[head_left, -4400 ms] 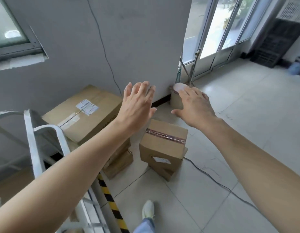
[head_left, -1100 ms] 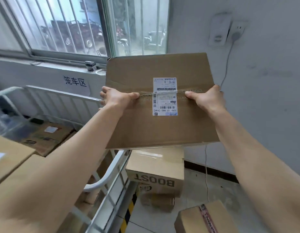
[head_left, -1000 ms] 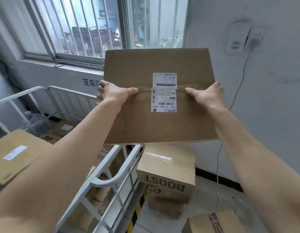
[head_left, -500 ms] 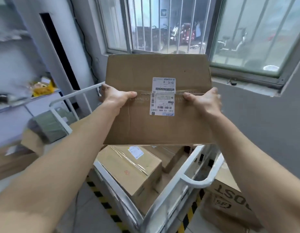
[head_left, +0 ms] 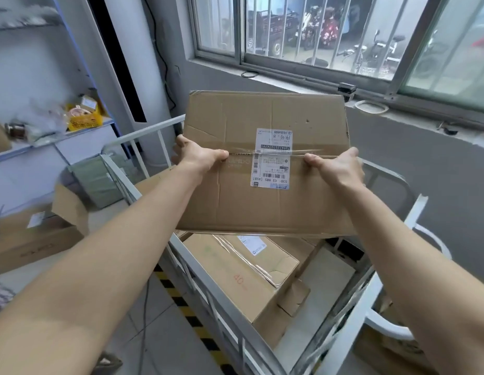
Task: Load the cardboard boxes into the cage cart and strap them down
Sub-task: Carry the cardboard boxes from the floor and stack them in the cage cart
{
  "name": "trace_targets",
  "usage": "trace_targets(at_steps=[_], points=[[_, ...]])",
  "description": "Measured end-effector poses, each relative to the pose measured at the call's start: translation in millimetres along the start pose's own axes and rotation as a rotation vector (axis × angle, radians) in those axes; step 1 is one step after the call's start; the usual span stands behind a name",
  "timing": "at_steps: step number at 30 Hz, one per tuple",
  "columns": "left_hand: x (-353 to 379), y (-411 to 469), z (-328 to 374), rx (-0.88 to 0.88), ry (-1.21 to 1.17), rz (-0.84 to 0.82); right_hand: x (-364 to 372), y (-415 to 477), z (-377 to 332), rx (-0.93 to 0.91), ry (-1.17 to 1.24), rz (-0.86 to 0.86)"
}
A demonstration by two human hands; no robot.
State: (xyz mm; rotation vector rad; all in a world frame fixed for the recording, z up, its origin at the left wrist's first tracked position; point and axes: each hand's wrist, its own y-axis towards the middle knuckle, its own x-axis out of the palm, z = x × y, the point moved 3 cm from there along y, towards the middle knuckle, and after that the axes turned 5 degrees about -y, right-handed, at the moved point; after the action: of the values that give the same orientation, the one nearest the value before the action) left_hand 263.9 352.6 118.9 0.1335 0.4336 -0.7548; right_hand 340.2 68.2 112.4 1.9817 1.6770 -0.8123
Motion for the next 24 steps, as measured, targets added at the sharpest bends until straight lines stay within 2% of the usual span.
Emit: trace_targets(at_steps=[8, 12, 17, 24], points=[[-4, 91, -10, 0.019, -0.026, 0.009, 62, 38, -47, -0.002, 0.001, 0.013], [6, 164, -17, 0.037, -0.007, -0.056, 106, 63, -68, 0.058, 0.013, 0.056], [6, 264, -42, -0.022, -0.013, -0.147, 170, 82, -112, 0.150, 0.013, 0.096], [16, 356, -36, -0.024, -0.062, -0.242, 225, 117, -151, 0.248, 0.032, 0.127]])
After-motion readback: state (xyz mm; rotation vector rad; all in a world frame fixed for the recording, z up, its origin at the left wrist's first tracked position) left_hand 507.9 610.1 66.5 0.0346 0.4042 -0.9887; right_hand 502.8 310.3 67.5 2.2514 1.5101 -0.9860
